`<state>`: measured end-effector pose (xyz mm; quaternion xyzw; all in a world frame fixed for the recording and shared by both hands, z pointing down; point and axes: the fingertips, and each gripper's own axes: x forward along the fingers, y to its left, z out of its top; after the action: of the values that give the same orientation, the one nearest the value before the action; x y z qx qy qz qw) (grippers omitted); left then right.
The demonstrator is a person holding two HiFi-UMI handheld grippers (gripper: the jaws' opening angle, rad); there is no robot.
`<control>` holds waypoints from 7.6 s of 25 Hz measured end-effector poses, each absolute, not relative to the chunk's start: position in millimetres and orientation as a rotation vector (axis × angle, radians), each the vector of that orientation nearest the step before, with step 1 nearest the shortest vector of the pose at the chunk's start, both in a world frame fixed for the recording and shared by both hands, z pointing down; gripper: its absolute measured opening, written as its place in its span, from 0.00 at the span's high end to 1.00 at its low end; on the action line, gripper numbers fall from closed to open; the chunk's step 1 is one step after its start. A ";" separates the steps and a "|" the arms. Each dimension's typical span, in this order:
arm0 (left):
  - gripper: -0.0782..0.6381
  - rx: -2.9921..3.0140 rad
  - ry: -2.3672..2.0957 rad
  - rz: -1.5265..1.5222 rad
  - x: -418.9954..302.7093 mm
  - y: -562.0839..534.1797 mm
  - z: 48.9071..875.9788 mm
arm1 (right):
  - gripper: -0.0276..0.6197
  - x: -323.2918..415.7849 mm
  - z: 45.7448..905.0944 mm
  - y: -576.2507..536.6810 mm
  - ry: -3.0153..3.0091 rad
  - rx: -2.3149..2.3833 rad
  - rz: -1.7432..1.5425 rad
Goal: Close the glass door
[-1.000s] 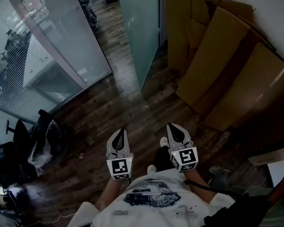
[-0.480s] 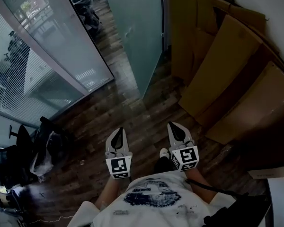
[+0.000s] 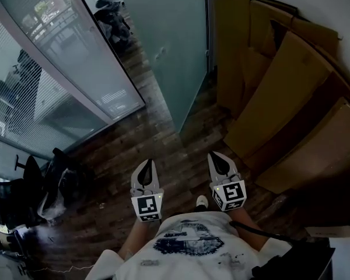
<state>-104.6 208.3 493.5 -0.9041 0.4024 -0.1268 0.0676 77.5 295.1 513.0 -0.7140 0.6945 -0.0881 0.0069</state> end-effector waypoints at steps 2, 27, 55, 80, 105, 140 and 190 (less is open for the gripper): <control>0.89 -2.716 1.231 -0.386 -102.6 204.7 494.2 | 0.95 80.4 513.4 288.5 2.189 -2.219 -0.273; 0.89 -2.774 1.289 -0.393 -58.4 50.5 515.3 | 0.95 109.2 528.9 129.0 2.308 -2.158 -0.343; 0.89 -2.850 1.213 -0.423 -17.7 -107.4 531.9 | 0.95 139.2 533.1 -41.7 2.304 -2.208 -0.366; 0.89 -2.611 1.687 -0.467 19.5 -151.5 518.7 | 0.95 179.5 536.9 -154.9 2.692 -1.762 -0.380; 0.89 -2.336 2.023 -0.540 -1.1 -89.8 501.7 | 0.62 109.9 537.7 -191.6 2.987 -1.400 -0.242; 0.89 -2.461 1.949 -0.438 -91.9 -319.6 520.4 | 0.72 65.0 568.5 -385.2 2.894 -1.696 -0.278; 0.89 -2.455 2.065 -0.446 -193.6 -510.8 543.2 | 0.73 44.8 570.6 -628.9 2.612 -2.116 -0.167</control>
<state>-193.6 -510.8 543.2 -0.7571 0.6368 -0.1376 -0.0490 44.8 -628.9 570.6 -0.6248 0.7712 -0.0493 -0.1117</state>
